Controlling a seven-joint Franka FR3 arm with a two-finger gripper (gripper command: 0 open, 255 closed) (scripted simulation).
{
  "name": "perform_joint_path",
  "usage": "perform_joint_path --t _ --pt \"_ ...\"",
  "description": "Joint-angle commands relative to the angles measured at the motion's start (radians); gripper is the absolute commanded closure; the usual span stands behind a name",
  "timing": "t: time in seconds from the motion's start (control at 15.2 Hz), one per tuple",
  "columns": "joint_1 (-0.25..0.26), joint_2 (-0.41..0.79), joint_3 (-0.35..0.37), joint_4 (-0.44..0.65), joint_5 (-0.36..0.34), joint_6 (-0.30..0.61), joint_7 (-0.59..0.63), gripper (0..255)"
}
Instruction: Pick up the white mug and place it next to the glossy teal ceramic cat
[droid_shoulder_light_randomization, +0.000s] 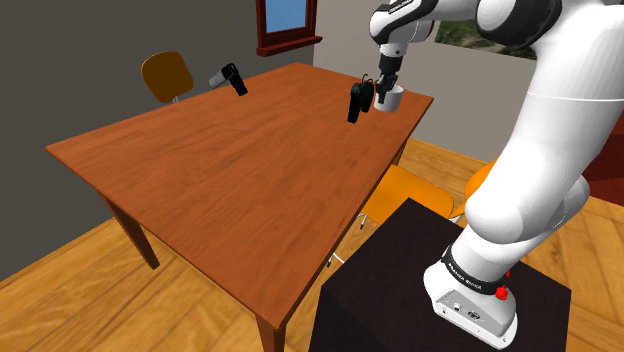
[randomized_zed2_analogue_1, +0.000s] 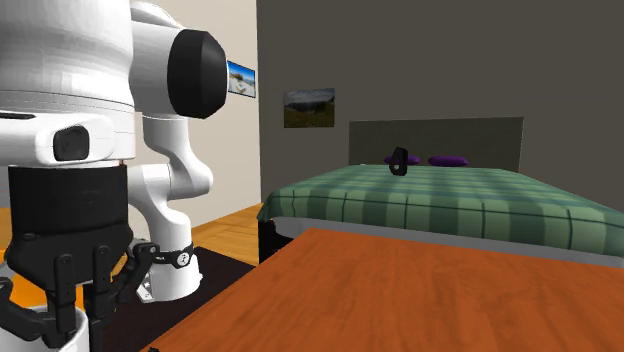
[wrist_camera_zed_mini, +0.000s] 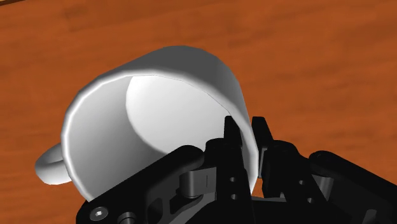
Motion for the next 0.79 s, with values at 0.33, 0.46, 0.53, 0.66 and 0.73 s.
perform_joint_path --t 0.33,0.46,0.53,0.66,0.73 --pt "-0.002 0.029 0.002 -0.055 0.008 0.084 -0.002 255" --pt "-0.003 0.040 0.003 -0.068 0.011 0.108 -0.003 255" --pt "-0.003 0.045 0.004 -0.075 0.012 0.119 -0.004 255" --pt "-0.004 0.057 0.005 -0.087 0.015 0.143 -0.005 255" --pt "-0.004 0.063 0.006 -0.093 0.017 0.154 -0.006 255"
